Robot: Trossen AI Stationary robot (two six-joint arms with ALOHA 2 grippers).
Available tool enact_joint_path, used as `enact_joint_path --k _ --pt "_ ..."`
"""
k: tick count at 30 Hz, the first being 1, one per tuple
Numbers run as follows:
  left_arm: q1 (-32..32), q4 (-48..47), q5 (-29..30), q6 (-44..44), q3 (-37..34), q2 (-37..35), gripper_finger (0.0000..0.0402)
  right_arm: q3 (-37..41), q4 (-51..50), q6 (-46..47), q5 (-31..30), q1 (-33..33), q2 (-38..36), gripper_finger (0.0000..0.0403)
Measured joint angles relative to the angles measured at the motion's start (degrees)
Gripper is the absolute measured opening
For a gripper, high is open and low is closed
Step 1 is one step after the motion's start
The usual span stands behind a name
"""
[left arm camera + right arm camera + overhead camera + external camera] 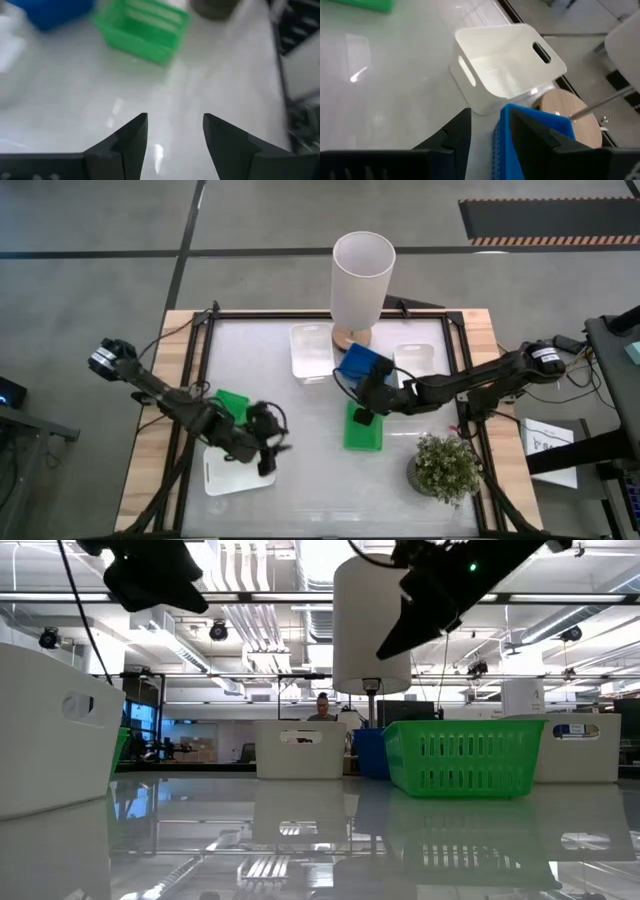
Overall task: Stack baskets by color
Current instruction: Stack the bottom white bin on top of the top white bin on the table
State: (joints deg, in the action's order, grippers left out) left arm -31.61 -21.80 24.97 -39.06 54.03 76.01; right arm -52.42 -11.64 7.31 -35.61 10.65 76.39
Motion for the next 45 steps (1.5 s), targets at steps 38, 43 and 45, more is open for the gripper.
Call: enact_joint_path --k 38,43,45 --pt "-19.13 -38.94 -34.75 -29.66 24.67 24.36 0.0108 0.17 2.14 -1.83 -0.34 5.12 -1.71 0.013" --pt "-19.9 -46.2 -28.85 -32.62 23.81 21.13 0.0108 0.17 2.1 -1.9 -0.35 5.1 -1.71 0.013" --pt "-20.26 -46.82 -28.47 -32.11 22.47 20.55 0.0108 0.17 2.1 -1.96 -0.32 5.1 -1.71 0.013"
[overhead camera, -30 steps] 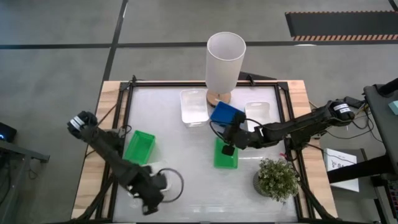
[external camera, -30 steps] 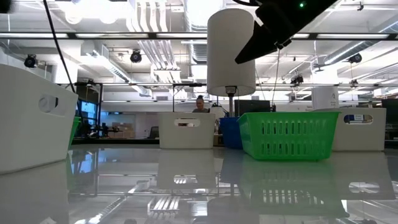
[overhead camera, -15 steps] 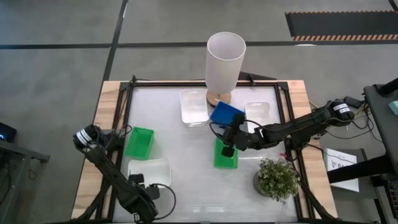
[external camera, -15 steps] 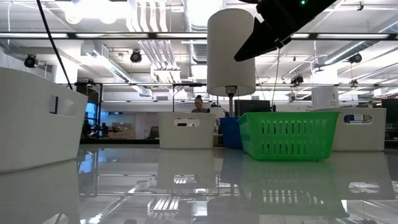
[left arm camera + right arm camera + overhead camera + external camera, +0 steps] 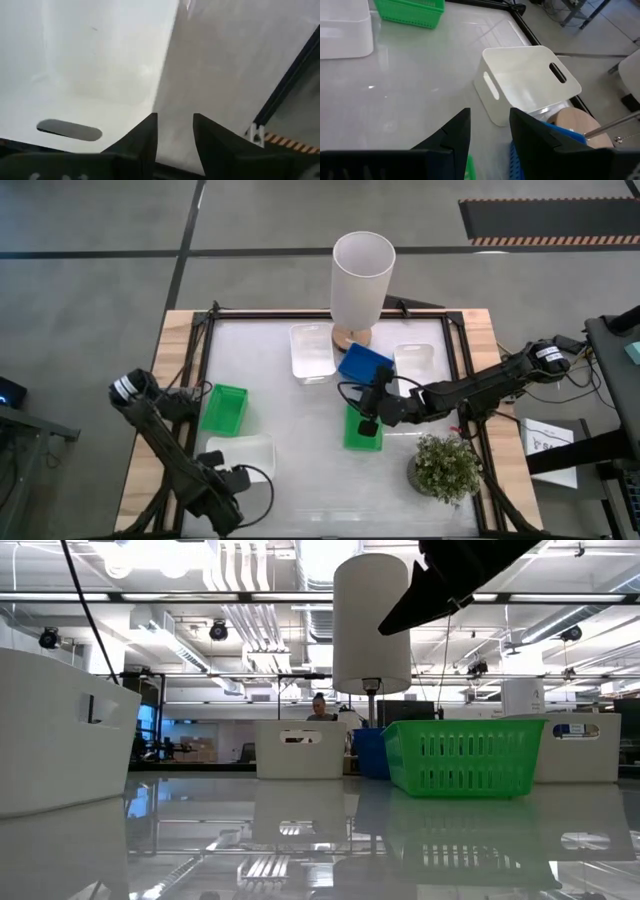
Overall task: Stack baskets by color
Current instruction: Stack the bottom white bin on top of the top white bin on the table
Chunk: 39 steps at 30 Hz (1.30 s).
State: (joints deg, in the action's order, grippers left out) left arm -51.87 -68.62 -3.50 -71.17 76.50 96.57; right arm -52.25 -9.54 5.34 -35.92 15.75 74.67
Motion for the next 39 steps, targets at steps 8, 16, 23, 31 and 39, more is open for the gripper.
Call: enact_joint_path --k 8,16,23,31,39 --pt "-0.14 0.41 0.94 3.47 -2.48 -1.09 0.0108 0.0 -0.16 -0.33 0.1 0.26 0.0 0.013" --pt "-0.12 0.48 0.92 8.9 -5.38 -1.11 0.0108 0.0 0.01 -0.98 -0.09 0.24 0.0 0.013" --pt "-0.16 0.61 1.87 10.07 -6.41 -1.15 0.0126 0.0 0.0 -1.4 -0.11 0.24 0.0 0.013" --pt "0.12 2.84 3.08 10.51 -6.79 -1.11 0.0102 0.03 0.0 -1.52 -0.11 0.24 0.0 0.013" --pt "3.46 15.09 5.29 10.06 -6.71 -1.92 0.0007 0.24 0.0 -1.51 -0.11 0.24 0.0 0.013"
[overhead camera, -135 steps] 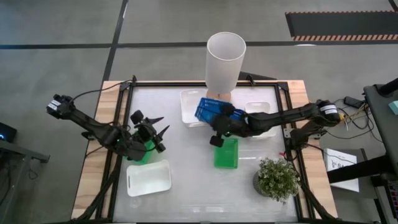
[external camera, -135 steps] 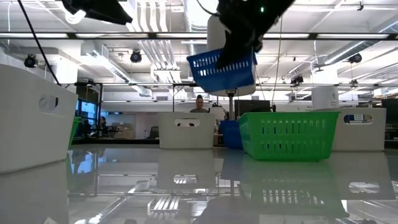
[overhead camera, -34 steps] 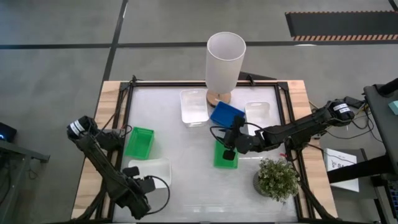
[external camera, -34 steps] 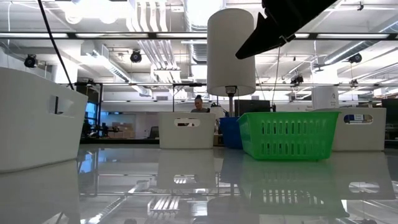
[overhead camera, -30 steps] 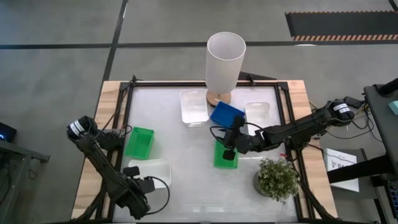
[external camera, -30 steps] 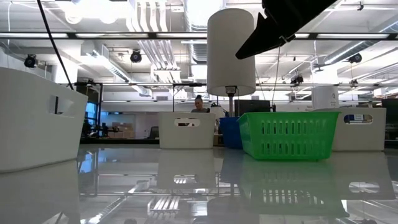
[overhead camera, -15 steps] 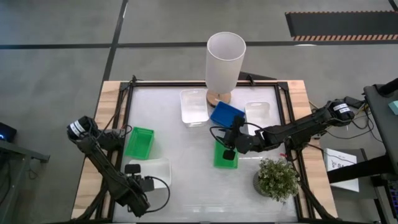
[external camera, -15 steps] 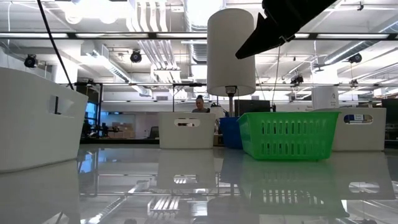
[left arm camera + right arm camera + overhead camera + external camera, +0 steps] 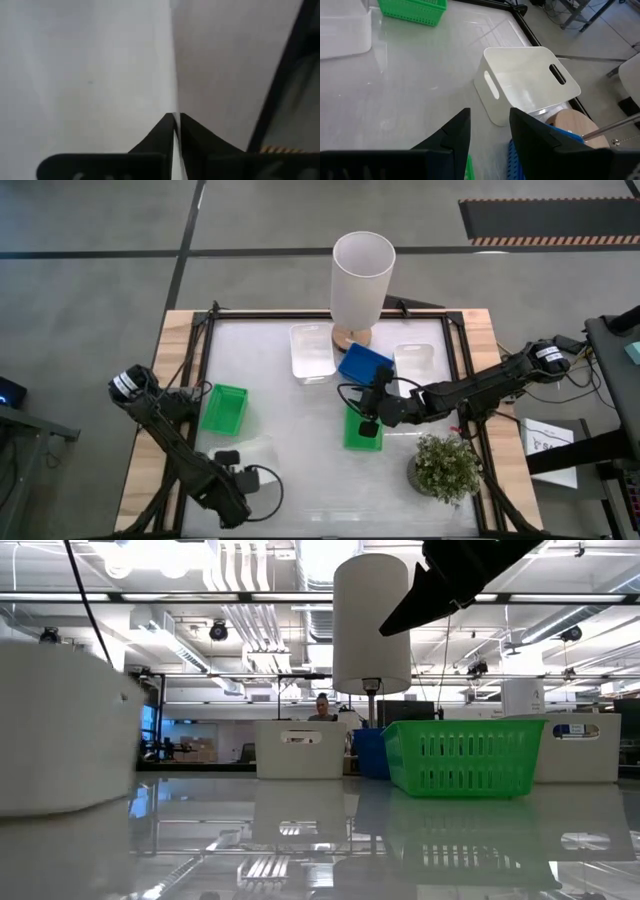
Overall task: Stack baskets by color
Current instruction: Stack the bottom white bin on top of the top white bin on the table
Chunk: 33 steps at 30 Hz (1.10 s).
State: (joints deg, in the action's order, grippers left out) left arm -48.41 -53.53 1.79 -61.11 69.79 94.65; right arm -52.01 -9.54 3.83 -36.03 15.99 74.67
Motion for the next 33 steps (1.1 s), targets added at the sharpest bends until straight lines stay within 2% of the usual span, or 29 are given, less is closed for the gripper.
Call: enact_joint_path --k 3,6,10,14,16,20,25,27,29,33 --pt "2.86 2.09 3.84 -4.36 1.31 -0.07 0.0002 0.0 -0.01 0.01 -0.01 0.0 0.0 0.013" --pt "6.57 2.13 10.33 -11.71 1.58 -0.15 0.0001 0.0 -0.13 0.0 0.0 0.0 0.0 0.013" --pt "11.64 4.77 16.39 -16.32 1.24 -0.15 0.0 0.02 -0.19 -0.79 -0.02 0.0 0.0 0.013" --pt "16.93 6.37 20.36 -15.93 1.08 -0.13 0.0 0.02 -0.2 -1.39 -0.02 -0.02 0.0 0.013" --pt "19.36 6.01 20.77 -13.08 1.08 -0.13 0.0002 0.02 -0.38 -1.5 0.0 0.0 0.0 0.013" --pt "22.17 6.66 19.23 -10.11 0.89 -0.11 0.0032 0.04 -1.56 -0.87 1.5 0.0 0.0 0.013" --pt "23.36 7.72 18.69 -7.71 0.82 -0.09 0.0103 0.58 -1.93 -1.14 2.01 0.0 0.0 0.013" --pt "23.44 7.49 18.1 -3.69 0.84 -0.4 0.0131 1.05 -1.74 -1.91 2.05 0.0 0.0 0.013" --pt "23.34 7.26 14.78 2.4 1.24 -1.22 0.0153 1.51 -1.71 -2.4 2.05 0.0 0.0 0.013" --pt "21.41 5.54 1.1 14.04 1.28 -4.07 0.0172 1.73 -1.93 -2.58 2.04 0.0 0.0 0.013"
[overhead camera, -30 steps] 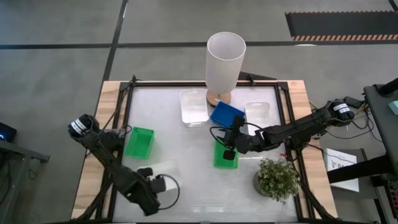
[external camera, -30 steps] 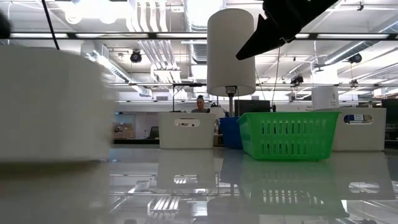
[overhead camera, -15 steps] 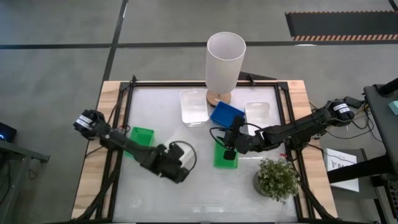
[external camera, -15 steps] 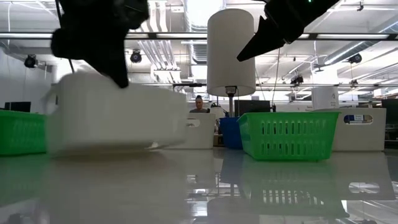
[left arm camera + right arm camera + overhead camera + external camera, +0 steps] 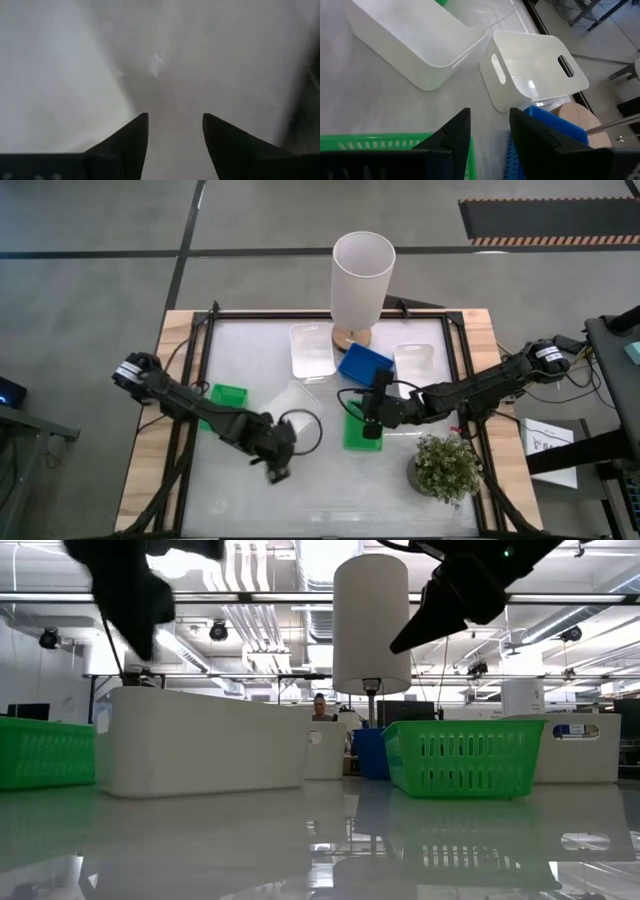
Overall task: Stack baskets by color
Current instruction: Stack the bottom white bin on top of the top white bin on the table
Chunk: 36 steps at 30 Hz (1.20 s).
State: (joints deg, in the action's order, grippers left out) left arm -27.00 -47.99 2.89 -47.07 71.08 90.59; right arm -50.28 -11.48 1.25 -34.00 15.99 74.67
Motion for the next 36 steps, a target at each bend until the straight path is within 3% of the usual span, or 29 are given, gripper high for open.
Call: enact_joint_path --k 2,5,8,12,16,21,30,34,36 --pt "-1.76 -3.01 -5.2 3.62 -0.07 -1.06 0.0171 -0.06 0.05 -0.85 0.03 0.0 0.0 0.0127" --pt "-4.41 -12.13 -5.79 5.73 0.12 -2.76 0.0158 -0.53 -0.03 -1.22 0.22 -0.09 0.0 0.0115" --pt "-5.73 -17.5 -1.31 7.62 -0.36 -5.01 0.013 -1.43 0.76 -1.32 2.42 -0.45 0.0 0.0092" --pt "-6.01 -15.69 7.2 14.24 -1.01 -6.38 0.0075 -3.06 1.67 -2.46 4.05 -1.03 0.0 0.0051" --pt "-5.96 -15.45 9.06 18.79 -2.21 -6.43 0.0013 -4.75 1.77 -2.87 4.03 -1.03 0.04 0.0016" --pt "-5.8 -15.31 16.02 18.97 -6.01 -6.49 0.0007 -5.31 1.93 -2.81 4.04 -1.01 0.04 0.0009" --pt "-3.92 2.1 16.0 19.0 -12.64 -6.43 0.0001 -5.31 1.95 -1.83 4.04 -1.01 0.07 0.0009" --pt "-1.39 17.21 16.02 19.43 -11.96 -6.36 0.0001 -5.31 1.96 -1.72 4.02 -1.01 0.07 0.0009" --pt "-0.35 18.2 15.5 19.08 -10.29 -6.56 0.0001 -5.31 2.0 -1.7 4.04 -1.01 0.07 0.0009"
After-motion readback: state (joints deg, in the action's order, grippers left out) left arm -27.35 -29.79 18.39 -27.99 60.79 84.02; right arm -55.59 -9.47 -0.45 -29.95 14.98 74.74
